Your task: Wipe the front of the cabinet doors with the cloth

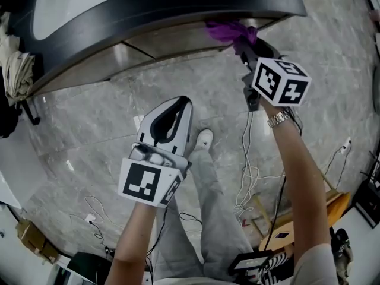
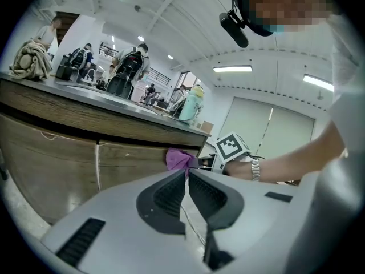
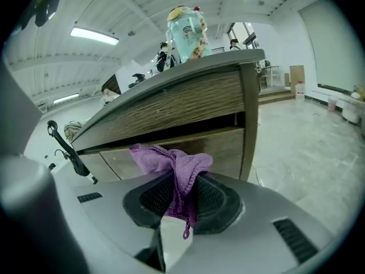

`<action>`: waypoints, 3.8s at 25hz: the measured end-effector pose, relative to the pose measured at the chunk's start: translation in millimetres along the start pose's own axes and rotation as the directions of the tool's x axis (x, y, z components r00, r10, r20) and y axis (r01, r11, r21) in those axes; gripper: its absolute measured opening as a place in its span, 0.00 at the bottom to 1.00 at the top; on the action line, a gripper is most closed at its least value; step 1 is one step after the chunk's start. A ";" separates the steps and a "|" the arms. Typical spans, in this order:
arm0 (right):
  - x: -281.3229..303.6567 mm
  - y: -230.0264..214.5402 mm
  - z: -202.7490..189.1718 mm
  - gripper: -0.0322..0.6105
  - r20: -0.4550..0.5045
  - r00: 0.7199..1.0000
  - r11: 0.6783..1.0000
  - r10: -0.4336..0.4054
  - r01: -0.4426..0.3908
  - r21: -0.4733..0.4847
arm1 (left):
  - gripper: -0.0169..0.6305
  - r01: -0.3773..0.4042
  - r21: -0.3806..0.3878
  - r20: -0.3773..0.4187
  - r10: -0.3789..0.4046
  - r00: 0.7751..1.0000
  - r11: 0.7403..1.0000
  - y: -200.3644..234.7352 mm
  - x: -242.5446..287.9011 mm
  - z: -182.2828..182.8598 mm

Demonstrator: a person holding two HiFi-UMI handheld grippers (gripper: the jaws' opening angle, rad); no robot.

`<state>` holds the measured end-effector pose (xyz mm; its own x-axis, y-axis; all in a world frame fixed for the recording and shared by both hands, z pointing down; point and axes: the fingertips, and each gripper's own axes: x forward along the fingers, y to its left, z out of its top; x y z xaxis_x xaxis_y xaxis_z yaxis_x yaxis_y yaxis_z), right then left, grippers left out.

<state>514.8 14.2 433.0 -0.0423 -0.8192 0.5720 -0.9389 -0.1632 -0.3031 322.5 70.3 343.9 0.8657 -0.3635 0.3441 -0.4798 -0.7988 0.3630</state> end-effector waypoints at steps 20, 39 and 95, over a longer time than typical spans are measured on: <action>-52.5 -113.2 8.5 0.19 0.099 0.914 0.907 -0.393 0.368 0.204 | 0.06 0.011 -0.041 -0.003 -0.011 1.000 0.999 -2.2 14.6 -14.0; 64.9 289.6 -127.9 0.19 -0.154 0.985 0.997 -0.071 0.067 -0.030 | 0.06 -0.138 -0.104 -0.001 0.139 0.990 0.985 249.1 -215.5 -11.4; 111.4 86.4 -82.9 0.19 -0.209 0.970 0.992 -0.124 0.120 -0.034 | 0.06 -0.108 -0.085 -0.050 0.104 0.993 0.991 150.3 -79.4 -5.5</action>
<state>400.6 -45.6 533.7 0.0041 -0.6594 0.7517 -0.9484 -0.2409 -0.2062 180.8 -18.3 375.8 0.8031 -0.4200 0.4226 -0.5805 -0.7113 0.3963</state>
